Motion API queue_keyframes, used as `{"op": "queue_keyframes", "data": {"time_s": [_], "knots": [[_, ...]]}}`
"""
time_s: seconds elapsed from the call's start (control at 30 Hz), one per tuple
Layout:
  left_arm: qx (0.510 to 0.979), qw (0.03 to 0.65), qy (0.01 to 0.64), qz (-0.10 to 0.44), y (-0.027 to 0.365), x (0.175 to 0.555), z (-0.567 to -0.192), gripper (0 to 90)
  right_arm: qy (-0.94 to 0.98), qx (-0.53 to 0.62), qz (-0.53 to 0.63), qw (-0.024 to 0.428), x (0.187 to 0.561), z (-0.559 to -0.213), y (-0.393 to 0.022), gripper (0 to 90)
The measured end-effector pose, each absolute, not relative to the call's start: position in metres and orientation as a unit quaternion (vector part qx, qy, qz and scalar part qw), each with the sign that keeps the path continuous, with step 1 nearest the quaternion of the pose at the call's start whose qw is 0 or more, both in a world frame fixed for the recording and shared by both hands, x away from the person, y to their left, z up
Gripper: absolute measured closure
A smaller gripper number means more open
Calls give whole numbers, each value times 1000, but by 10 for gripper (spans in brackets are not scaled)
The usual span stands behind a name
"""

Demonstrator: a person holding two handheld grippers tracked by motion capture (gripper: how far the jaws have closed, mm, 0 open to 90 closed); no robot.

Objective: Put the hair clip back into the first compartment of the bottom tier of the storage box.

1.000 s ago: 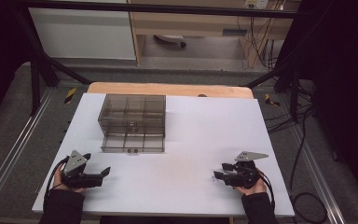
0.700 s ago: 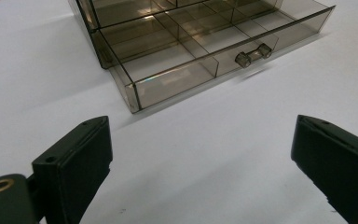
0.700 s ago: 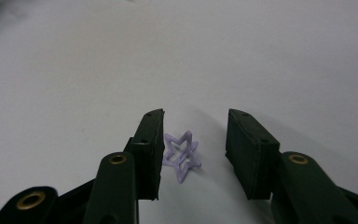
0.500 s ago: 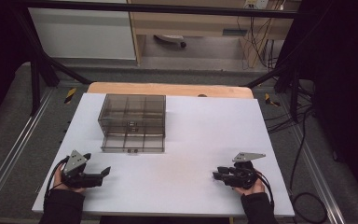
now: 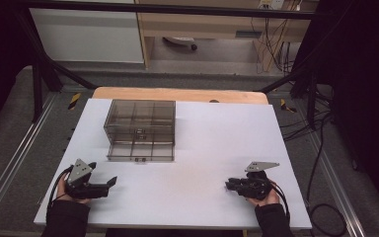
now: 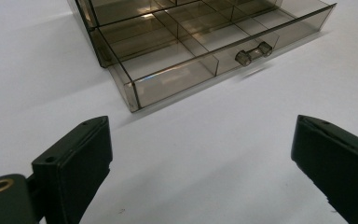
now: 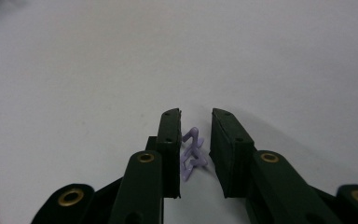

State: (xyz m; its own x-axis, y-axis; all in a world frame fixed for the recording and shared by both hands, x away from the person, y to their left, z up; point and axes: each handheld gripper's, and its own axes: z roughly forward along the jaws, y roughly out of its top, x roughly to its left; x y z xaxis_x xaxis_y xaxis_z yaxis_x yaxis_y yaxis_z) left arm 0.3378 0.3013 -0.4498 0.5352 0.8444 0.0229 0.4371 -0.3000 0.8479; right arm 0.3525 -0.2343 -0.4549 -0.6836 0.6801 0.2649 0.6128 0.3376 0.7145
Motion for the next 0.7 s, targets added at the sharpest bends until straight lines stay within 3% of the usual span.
{"op": "queue_keyframes", "data": {"time_s": [0.7], "knots": [[770, 417, 418, 242, 302, 339, -451, 48, 823, 392, 410, 36, 352, -454, -232, 853]]}}
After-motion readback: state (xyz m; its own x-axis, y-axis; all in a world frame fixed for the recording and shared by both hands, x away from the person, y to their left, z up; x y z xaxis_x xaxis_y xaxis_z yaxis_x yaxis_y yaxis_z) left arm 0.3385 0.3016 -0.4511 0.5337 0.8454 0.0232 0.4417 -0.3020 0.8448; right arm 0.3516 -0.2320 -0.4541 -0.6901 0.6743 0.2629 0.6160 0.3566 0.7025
